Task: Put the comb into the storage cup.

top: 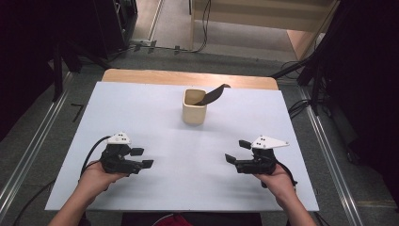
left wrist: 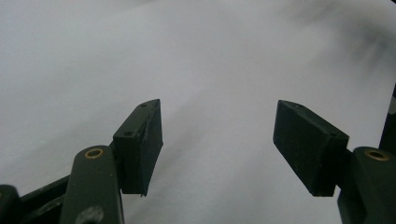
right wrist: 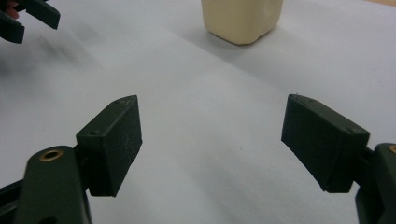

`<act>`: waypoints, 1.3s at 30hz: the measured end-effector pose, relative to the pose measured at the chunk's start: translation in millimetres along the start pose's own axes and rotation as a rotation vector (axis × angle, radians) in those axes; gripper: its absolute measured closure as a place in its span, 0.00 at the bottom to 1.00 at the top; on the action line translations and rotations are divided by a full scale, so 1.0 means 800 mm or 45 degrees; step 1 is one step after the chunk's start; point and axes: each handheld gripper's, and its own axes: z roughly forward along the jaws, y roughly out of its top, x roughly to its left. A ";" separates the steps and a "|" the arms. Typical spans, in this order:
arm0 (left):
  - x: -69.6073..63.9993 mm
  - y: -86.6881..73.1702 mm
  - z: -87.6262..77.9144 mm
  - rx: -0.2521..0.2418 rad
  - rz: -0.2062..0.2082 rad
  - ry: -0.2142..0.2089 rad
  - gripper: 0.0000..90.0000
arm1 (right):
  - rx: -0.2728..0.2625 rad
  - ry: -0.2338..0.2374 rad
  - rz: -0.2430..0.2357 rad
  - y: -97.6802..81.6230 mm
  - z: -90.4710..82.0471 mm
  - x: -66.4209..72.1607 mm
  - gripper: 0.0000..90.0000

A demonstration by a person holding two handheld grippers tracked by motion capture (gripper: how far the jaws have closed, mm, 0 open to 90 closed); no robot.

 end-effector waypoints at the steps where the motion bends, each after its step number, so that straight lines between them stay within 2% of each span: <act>1: 0.000 0.000 0.000 0.000 0.001 -0.002 0.38 | 0.006 0.004 0.002 -0.001 -0.002 0.000 0.21; 6: -0.001 0.000 0.000 -0.007 0.007 -0.006 0.38 | 0.022 0.001 -0.013 -0.009 -0.009 -0.001 0.21; 16: -0.002 0.000 0.002 -0.014 0.018 -0.012 0.38 | 0.004 0.001 -0.016 -0.020 -0.022 -0.007 0.21; 26: -0.004 -0.001 0.002 0.005 0.028 -0.008 0.38 | -0.011 0.009 -0.008 -0.019 -0.020 -0.009 0.21; 35: -0.004 -0.001 0.003 0.005 0.033 -0.012 0.38 | -0.006 0.015 -0.029 -0.018 -0.018 -0.007 0.21; 39: -0.004 -0.002 0.003 0.010 0.035 -0.006 0.38 | -0.012 0.015 -0.006 -0.018 -0.019 -0.008 0.21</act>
